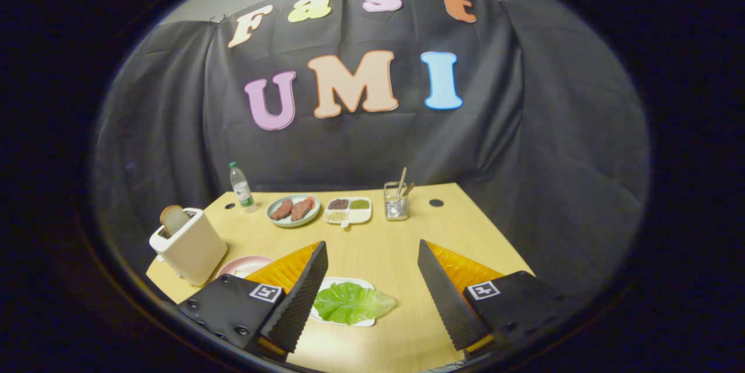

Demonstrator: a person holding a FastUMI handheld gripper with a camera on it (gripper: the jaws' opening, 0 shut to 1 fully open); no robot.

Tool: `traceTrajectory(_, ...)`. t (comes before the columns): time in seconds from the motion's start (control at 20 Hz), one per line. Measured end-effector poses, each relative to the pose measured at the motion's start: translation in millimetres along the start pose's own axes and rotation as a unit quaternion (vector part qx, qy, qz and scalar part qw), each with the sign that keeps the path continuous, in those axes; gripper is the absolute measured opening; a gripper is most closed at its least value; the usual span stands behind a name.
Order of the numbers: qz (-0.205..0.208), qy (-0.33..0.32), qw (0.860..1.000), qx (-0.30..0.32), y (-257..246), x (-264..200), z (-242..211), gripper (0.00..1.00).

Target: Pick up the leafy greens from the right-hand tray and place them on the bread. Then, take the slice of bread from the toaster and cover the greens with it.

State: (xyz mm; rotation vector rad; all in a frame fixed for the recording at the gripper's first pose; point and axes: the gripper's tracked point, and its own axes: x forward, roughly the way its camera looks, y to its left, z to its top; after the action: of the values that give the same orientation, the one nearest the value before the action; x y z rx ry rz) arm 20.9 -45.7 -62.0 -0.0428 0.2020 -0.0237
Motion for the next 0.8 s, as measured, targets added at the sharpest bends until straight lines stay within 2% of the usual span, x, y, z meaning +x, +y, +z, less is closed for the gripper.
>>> traceTrajectory(0.35, 0.046, 0.113, 0.993, 0.004, -25, 43, -58, 0.99)
traceTrajectory(0.55, 0.074, 0.193, 0.978, 0.029, -37, 73, -92, 0.99)
traceTrajectory(0.7, 0.088, 0.254, 0.962, 0.052, -36, 92, -122, 0.98)
traceTrajectory(0.8, 0.083, 0.280, 0.955, 0.048, -40, 104, -141, 0.98)
